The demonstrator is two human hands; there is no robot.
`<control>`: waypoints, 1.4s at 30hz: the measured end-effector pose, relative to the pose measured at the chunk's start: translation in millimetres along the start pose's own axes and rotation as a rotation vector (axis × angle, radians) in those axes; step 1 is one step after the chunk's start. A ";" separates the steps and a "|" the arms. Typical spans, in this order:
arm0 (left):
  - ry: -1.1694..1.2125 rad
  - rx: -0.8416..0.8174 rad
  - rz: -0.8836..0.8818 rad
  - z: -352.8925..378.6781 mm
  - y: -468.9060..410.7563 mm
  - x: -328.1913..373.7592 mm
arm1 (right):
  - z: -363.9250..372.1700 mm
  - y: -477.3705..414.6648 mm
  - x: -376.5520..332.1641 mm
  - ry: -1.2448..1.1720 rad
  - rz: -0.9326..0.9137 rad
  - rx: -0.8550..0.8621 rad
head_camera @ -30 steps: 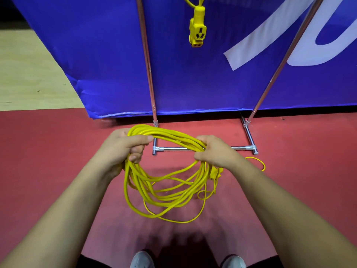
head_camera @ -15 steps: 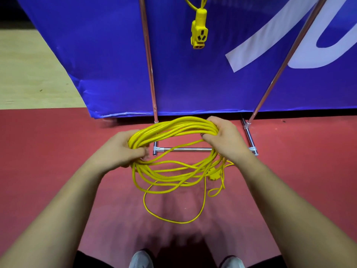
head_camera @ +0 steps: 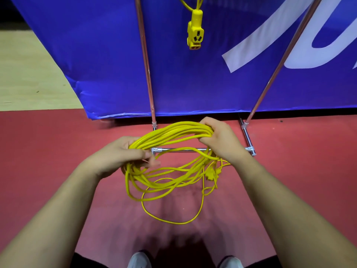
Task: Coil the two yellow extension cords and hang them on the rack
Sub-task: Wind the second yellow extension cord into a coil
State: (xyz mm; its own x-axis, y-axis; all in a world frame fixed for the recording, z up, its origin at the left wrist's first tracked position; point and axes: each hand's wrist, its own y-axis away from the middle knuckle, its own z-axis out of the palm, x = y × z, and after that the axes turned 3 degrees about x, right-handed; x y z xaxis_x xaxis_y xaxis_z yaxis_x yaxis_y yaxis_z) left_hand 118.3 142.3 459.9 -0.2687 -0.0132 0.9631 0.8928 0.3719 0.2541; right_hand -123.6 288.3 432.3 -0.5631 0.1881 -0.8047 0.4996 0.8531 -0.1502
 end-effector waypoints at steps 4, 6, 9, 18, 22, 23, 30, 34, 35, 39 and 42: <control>0.103 -0.115 -0.074 1.7 0.7 -1.3 | -3.5 -3.6 9.0 -0.050 0.049 0.059; 0.137 -0.181 -0.085 -1.0 2.8 -1.2 | -4.4 -3.6 11.9 -0.057 0.062 0.057; 0.238 -0.295 -0.079 0.2 4.8 -1.2 | -3.0 -3.0 14.2 -0.086 0.089 0.050; 0.467 -0.292 0.038 6.3 7.4 -1.7 | -0.2 -6.7 16.8 -0.159 0.125 0.110; 0.565 -0.213 0.041 15.3 5.3 3.8 | 6.7 -3.7 23.4 -0.143 0.148 0.095; 0.578 -0.147 0.034 16.2 4.0 5.6 | 8.5 -2.9 24.5 -0.130 0.157 0.088; 0.651 0.091 -0.103 20.8 -2.3 11.5 | 21.5 -2.2 28.2 -0.122 0.211 0.064; 0.701 0.084 -0.054 19.1 -2.8 16.2 | 20.1 3.0 26.0 -0.257 0.228 0.013; 0.710 0.108 -0.032 17.5 -4.1 15.1 | 19.0 4.7 27.4 -0.235 0.241 -0.002; 0.663 0.224 0.026 6.4 -9.8 9.9 | 17.7 4.8 31.9 -0.222 0.232 -0.029; 0.539 0.269 0.021 -7.2 -9.0 6.5 | 19.2 0.2 36.2 -0.202 0.199 0.007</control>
State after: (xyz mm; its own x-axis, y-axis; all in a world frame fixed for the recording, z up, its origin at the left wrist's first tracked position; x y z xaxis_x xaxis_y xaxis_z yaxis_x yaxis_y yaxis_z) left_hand 111.2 132.2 464.6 0.0320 -0.4455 0.8947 0.7542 0.5982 0.2709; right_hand -131.2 286.0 392.1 -0.3115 0.2501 -0.9168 0.5920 0.8057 0.0187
